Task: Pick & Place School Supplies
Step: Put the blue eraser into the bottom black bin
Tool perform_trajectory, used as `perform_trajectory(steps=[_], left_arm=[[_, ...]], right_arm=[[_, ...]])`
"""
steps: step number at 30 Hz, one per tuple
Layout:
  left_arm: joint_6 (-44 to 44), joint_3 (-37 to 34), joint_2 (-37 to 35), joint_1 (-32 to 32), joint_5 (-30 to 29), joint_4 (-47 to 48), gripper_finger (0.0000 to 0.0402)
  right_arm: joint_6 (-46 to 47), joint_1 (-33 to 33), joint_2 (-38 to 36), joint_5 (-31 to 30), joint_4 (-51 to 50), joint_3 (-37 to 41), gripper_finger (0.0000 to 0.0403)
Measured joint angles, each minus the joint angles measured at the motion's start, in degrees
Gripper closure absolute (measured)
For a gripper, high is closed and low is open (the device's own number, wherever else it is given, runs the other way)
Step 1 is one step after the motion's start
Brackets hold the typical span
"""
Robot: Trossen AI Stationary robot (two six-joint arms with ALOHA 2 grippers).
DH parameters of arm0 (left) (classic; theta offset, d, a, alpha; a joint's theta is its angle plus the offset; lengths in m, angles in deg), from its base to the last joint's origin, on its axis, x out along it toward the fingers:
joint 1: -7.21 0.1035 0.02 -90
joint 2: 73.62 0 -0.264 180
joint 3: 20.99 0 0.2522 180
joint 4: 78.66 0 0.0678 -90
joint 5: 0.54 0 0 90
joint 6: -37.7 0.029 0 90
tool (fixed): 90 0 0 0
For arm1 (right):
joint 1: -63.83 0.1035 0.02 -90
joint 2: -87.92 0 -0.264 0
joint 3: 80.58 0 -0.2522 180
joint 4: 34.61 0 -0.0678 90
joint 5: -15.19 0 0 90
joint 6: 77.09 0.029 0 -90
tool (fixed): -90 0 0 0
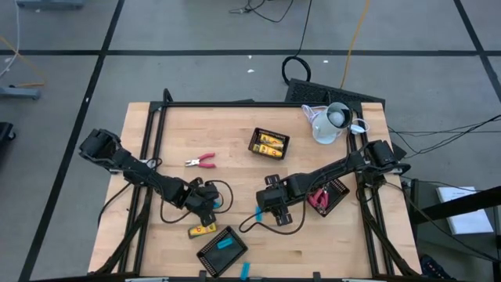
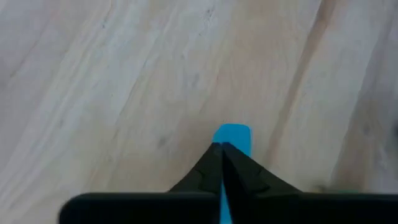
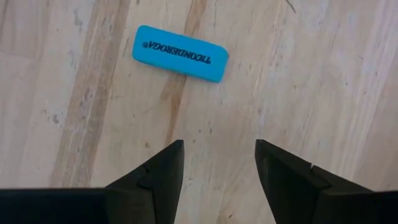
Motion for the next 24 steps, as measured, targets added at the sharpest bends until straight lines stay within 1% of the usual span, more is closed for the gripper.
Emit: perform_trajectory(steps=[4,7,11,13,15,17,19,24], left_arm=[[1.33,3.96,-0.07,-0.78,-2.32,5.11,0.04],[1.84,6.24,-0.18,-1.22,-3.73,7.23,0.04],[0.75,6.46,-0.18,-1.43,-3.17,7.97,0.0401],[-0.08,5.97,-0.2,-1.34,-2.25,8.81,0.0392],[-0.68,5.27,-0.2,-1.24,-0.65,9.07,0.0374],[-0.71,4.89,-0.22,-1.19,1.04,8.98,0.0347],[-0.64,4.71,-0.23,-1.21,2.18,8.95,0.0312],[-0.04,4.67,-0.27,-0.59,2.63,8.59,0.0214]], right_arm=[[0.11,0.0,0.0,-0.02,-0.03,0.0,0.0216],[0.17,0.0,0.0,-0.01,-0.12,0.0,0.0216],[0.11,0.0,0.0,0.04,-0.21,0.0,0.0216],[0.09,0.0,0.0,0.06,-0.24,0.0,0.0216],[0.04,0.0,0.01,0.09,-0.41,0.0,0.0216],[0.02,0.0,0.0,0.09,-0.61,0.0,0.0216],[-0.08,0.0,0.0,0.11,-0.61,0.0,0.0216],[-0.17,0.0,0.02,0.11,-0.61,0.0,0.0216]])
